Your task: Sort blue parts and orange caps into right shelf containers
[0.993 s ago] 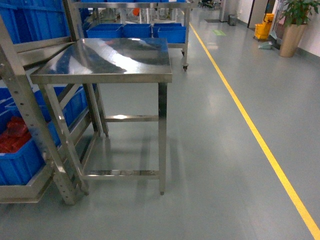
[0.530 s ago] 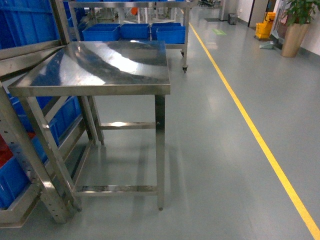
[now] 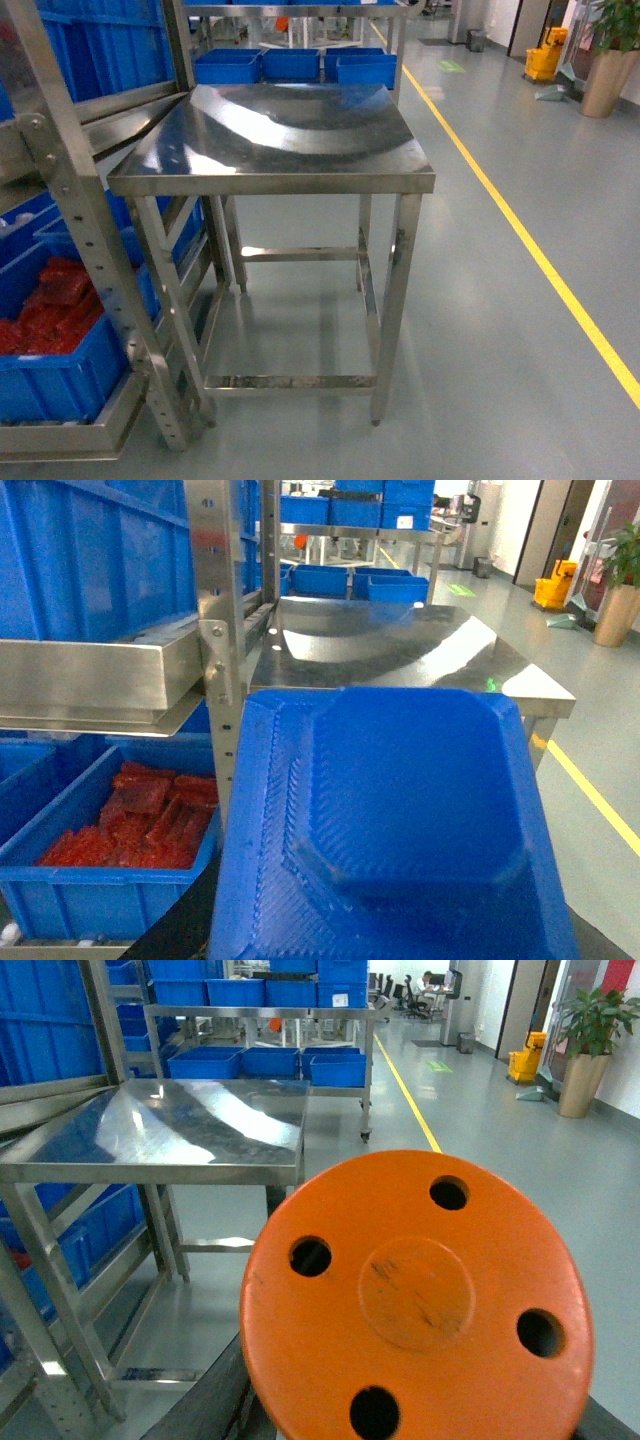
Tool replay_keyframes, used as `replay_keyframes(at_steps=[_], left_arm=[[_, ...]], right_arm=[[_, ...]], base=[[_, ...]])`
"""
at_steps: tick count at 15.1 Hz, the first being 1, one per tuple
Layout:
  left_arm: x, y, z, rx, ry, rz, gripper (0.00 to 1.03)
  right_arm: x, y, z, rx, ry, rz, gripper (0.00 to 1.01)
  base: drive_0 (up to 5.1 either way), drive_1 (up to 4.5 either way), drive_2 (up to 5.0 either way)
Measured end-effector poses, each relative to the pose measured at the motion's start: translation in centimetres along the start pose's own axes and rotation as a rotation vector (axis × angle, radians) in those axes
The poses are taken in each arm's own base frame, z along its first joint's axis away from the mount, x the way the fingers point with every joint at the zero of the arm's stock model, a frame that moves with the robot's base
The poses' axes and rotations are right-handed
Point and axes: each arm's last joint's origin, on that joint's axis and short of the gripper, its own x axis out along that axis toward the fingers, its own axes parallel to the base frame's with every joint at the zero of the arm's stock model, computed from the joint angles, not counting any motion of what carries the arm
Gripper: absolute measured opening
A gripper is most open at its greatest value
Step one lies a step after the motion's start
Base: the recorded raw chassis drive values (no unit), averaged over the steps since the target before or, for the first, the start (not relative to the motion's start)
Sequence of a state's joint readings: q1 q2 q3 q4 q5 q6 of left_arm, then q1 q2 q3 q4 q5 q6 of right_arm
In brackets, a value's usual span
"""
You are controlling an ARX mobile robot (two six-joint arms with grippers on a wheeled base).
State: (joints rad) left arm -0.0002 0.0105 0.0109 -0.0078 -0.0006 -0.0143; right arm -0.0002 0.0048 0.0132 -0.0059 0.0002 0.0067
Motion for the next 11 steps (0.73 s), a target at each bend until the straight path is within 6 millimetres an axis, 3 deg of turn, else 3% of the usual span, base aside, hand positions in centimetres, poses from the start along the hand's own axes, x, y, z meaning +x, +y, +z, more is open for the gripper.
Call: replay_keyframes(at_steps=[11], left_arm=[[0.00, 0.00, 0.02, 0.000, -0.002, 0.001, 0.42]], right_arm=[[0.00, 0.00, 0.05, 0.000, -0.005, 0.000, 0.45]], base=[[-5.0, 2.44, 2.4]])
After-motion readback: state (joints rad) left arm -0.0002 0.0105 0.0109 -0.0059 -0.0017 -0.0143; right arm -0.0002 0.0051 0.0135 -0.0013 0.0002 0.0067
